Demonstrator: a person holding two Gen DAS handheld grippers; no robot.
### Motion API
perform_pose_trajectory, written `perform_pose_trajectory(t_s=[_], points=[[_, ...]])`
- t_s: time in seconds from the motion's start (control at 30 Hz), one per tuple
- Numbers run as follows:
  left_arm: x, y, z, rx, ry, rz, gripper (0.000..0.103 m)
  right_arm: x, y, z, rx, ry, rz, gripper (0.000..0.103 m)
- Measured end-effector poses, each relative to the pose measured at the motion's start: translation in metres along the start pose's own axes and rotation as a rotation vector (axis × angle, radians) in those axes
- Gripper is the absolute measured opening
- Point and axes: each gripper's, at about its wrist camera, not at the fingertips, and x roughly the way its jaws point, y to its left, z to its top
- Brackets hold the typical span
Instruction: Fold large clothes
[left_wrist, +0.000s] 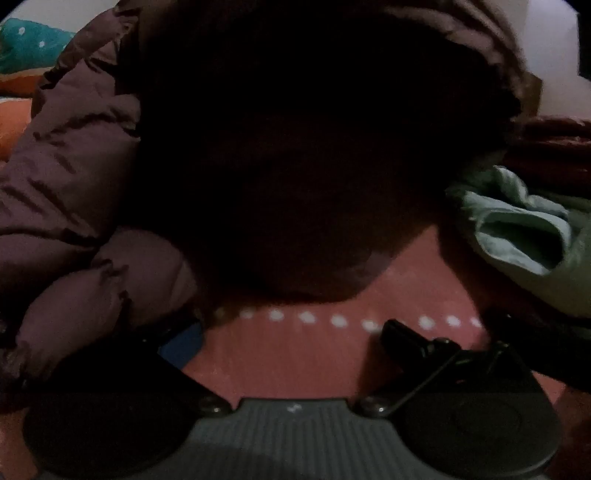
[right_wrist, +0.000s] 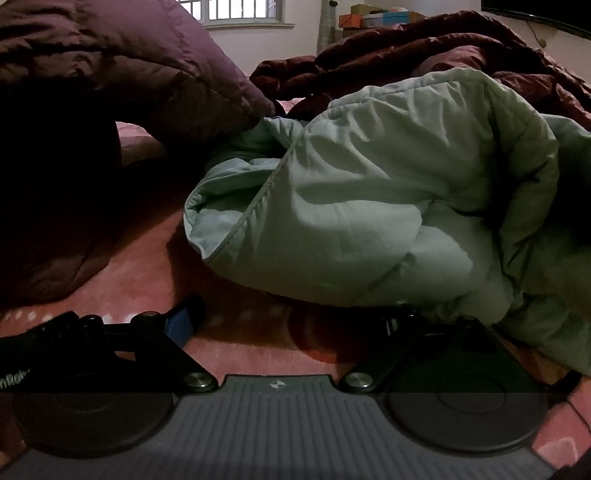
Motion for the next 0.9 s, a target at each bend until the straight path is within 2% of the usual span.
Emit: perform_pose_trajectory(t_s=[0.3, 0.57, 0.67, 0.9], points=[[-0.043, 0.008, -0.025, 0.042, -0.036, -0.066, 0.103, -0.027, -0.011, -0.019, -0.01, -0.012, 0.058, 0.103], [-0.095, 0.04, -0.04, -0.005, 0.001, -0.087, 0.102, -0.08, -0.015, -0.036, -0.014, -0.026, 0.07, 0.103], [-0.122, 0.057, -0.038, -0.005, -0.029, -0.077, 0.102, -0.108, -0.01, -0.041, -0.03, -0.052, 0.065, 0.103], [-0.179, 0.095, -0.019, 0.036, -0.112, 0.008, 0.102, -0.163, 0.005, -0.041, -0.076, -0.103, 0.1, 0.103]])
